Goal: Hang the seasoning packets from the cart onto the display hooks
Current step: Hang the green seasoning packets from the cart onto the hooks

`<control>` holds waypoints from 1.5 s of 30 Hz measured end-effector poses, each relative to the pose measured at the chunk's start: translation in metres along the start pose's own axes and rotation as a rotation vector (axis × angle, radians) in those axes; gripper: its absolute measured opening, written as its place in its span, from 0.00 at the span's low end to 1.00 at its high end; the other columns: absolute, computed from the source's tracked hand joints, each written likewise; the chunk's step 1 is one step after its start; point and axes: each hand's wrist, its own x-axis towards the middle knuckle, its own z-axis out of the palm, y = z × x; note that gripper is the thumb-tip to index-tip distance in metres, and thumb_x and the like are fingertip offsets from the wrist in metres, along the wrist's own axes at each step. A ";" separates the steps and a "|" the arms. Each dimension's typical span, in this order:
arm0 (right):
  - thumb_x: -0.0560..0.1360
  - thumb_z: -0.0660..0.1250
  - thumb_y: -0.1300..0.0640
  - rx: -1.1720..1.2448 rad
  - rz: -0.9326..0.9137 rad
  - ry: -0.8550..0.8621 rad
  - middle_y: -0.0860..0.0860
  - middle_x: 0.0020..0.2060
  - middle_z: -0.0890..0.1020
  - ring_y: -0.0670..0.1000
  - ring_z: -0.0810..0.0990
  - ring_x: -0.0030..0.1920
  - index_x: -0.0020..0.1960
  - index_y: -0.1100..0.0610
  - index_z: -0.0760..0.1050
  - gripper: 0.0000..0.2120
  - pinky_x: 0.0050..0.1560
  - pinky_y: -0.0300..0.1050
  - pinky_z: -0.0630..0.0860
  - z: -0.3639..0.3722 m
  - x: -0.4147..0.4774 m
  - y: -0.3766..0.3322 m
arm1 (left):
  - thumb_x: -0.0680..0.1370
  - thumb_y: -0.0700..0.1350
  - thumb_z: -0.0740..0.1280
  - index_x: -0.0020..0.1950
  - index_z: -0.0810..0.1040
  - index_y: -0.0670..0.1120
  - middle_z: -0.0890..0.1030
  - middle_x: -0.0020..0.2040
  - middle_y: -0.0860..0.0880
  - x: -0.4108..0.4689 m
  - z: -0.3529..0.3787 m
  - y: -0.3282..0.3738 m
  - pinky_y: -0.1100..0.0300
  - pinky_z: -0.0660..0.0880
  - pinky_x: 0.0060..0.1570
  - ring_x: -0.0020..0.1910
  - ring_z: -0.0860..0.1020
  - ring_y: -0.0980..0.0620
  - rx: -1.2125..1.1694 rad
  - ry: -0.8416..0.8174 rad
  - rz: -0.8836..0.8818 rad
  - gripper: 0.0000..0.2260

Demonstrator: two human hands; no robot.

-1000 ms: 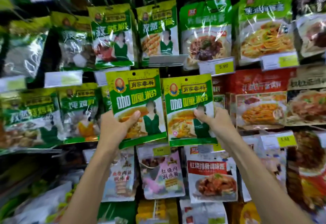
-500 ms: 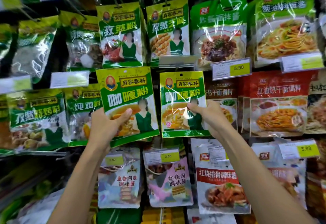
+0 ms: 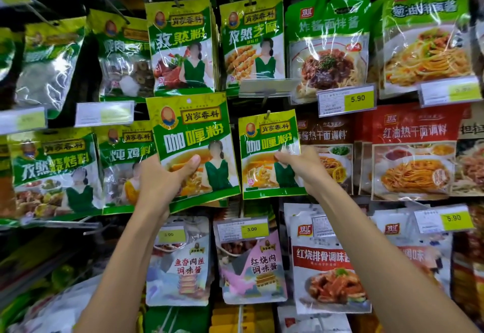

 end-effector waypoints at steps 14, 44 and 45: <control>0.79 0.65 0.49 -0.226 0.004 0.068 0.55 0.50 0.77 0.54 0.75 0.49 0.57 0.65 0.70 0.19 0.46 0.44 0.70 0.014 0.024 0.028 | 0.67 0.43 0.76 0.43 0.75 0.50 0.84 0.39 0.52 -0.006 0.003 -0.013 0.49 0.80 0.48 0.45 0.84 0.48 -0.007 -0.051 0.004 0.12; 0.77 0.67 0.55 0.189 -0.125 -0.105 0.55 0.41 0.81 0.52 0.80 0.46 0.39 0.63 0.77 0.12 0.47 0.44 0.77 -0.017 -0.041 0.007 | 0.82 0.44 0.56 0.65 0.72 0.38 0.75 0.62 0.37 0.068 0.034 0.005 0.47 0.68 0.63 0.62 0.73 0.38 1.029 0.441 0.942 0.16; 0.77 0.67 0.55 0.192 -0.134 -0.107 0.55 0.42 0.81 0.52 0.80 0.46 0.40 0.64 0.77 0.12 0.47 0.44 0.77 -0.017 -0.039 0.005 | 0.82 0.44 0.56 0.66 0.72 0.37 0.75 0.62 0.36 0.072 0.035 0.001 0.45 0.67 0.64 0.62 0.73 0.38 1.046 0.427 0.946 0.16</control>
